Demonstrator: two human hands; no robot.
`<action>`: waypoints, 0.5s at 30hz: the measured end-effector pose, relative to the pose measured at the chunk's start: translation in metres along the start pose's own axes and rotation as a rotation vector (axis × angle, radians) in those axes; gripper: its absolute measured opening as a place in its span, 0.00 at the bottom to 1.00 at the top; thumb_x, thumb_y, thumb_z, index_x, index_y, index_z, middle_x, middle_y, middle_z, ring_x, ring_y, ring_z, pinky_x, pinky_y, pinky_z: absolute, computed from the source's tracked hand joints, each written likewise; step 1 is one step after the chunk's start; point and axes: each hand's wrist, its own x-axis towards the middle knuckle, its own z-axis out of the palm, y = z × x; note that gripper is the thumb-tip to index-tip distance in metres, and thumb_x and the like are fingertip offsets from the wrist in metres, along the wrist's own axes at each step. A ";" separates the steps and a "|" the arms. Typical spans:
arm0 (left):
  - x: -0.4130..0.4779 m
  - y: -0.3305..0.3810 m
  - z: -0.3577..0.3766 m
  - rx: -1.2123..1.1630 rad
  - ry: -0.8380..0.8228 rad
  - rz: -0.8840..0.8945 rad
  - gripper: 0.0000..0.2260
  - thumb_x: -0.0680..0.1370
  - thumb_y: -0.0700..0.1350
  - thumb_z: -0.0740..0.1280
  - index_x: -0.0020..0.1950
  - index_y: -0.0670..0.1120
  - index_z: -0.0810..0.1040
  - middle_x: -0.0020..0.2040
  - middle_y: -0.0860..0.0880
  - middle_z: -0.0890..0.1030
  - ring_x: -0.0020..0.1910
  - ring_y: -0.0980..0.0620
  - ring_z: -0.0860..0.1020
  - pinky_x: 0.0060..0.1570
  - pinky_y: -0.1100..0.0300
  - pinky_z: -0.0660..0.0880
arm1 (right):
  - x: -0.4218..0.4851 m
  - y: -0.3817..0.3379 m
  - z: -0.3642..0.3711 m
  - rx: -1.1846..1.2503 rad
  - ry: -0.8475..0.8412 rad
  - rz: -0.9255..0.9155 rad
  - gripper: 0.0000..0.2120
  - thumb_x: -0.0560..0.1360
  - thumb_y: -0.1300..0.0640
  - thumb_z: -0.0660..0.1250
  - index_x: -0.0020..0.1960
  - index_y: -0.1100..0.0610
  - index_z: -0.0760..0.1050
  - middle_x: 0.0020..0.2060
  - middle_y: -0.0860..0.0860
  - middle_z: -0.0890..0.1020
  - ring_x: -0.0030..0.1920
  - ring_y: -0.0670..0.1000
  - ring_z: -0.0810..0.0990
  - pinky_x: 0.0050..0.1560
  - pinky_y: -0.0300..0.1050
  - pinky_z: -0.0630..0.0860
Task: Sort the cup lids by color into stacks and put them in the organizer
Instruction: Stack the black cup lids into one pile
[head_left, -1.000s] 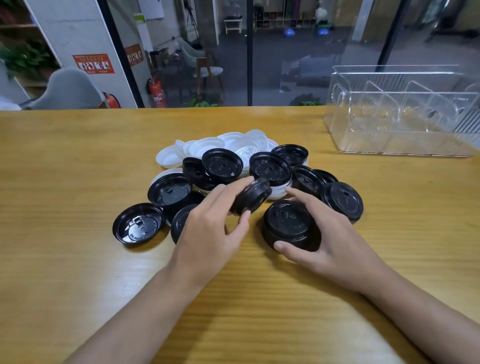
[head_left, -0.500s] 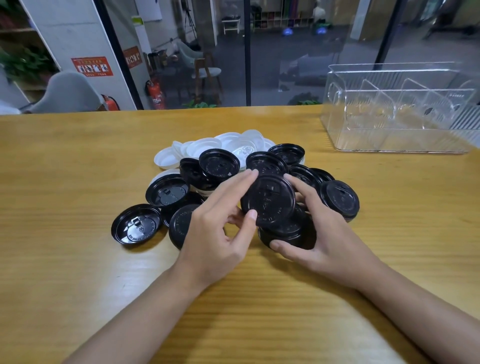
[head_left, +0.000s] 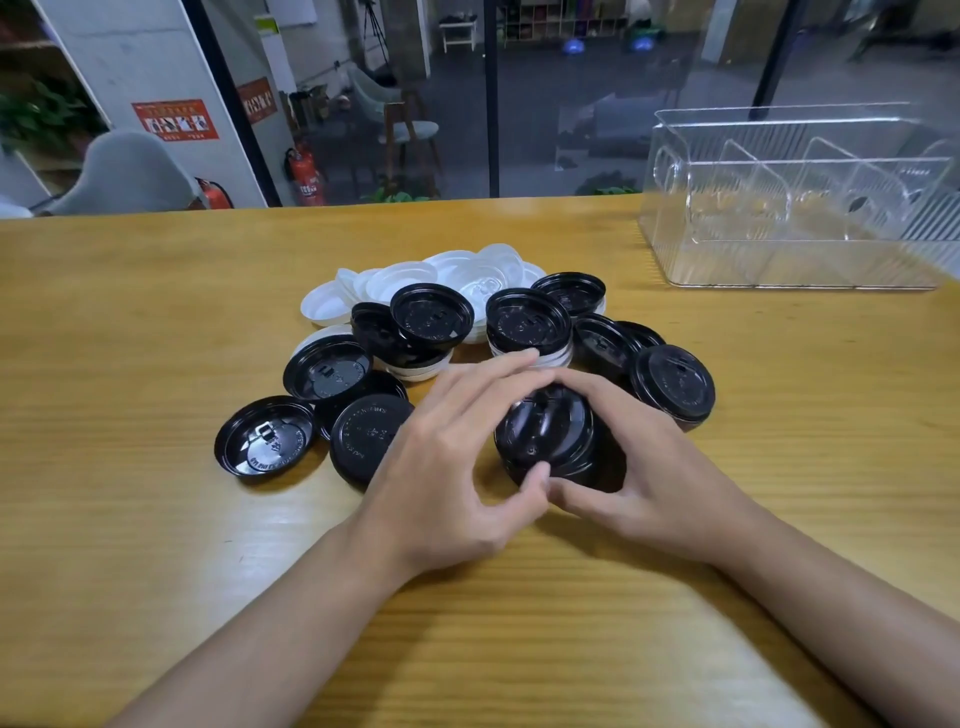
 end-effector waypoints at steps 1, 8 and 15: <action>0.000 0.001 0.000 -0.029 -0.024 -0.001 0.29 0.73 0.42 0.76 0.75 0.43 0.75 0.74 0.50 0.76 0.75 0.52 0.73 0.74 0.57 0.69 | 0.000 0.000 0.000 0.001 -0.003 -0.002 0.39 0.74 0.50 0.79 0.80 0.53 0.66 0.73 0.42 0.75 0.74 0.41 0.73 0.73 0.39 0.70; -0.002 -0.004 0.002 -0.088 0.009 -0.072 0.32 0.73 0.45 0.80 0.76 0.49 0.73 0.68 0.57 0.79 0.68 0.55 0.78 0.65 0.58 0.77 | -0.002 0.001 -0.001 0.048 0.001 0.070 0.47 0.71 0.54 0.81 0.82 0.47 0.59 0.67 0.33 0.76 0.68 0.39 0.77 0.66 0.30 0.69; -0.005 -0.001 0.005 -0.031 -0.005 -0.110 0.29 0.76 0.59 0.76 0.74 0.52 0.74 0.64 0.65 0.77 0.64 0.60 0.75 0.63 0.71 0.69 | -0.002 0.001 0.000 0.017 0.002 0.000 0.36 0.73 0.55 0.80 0.77 0.50 0.69 0.68 0.42 0.78 0.69 0.45 0.78 0.68 0.44 0.74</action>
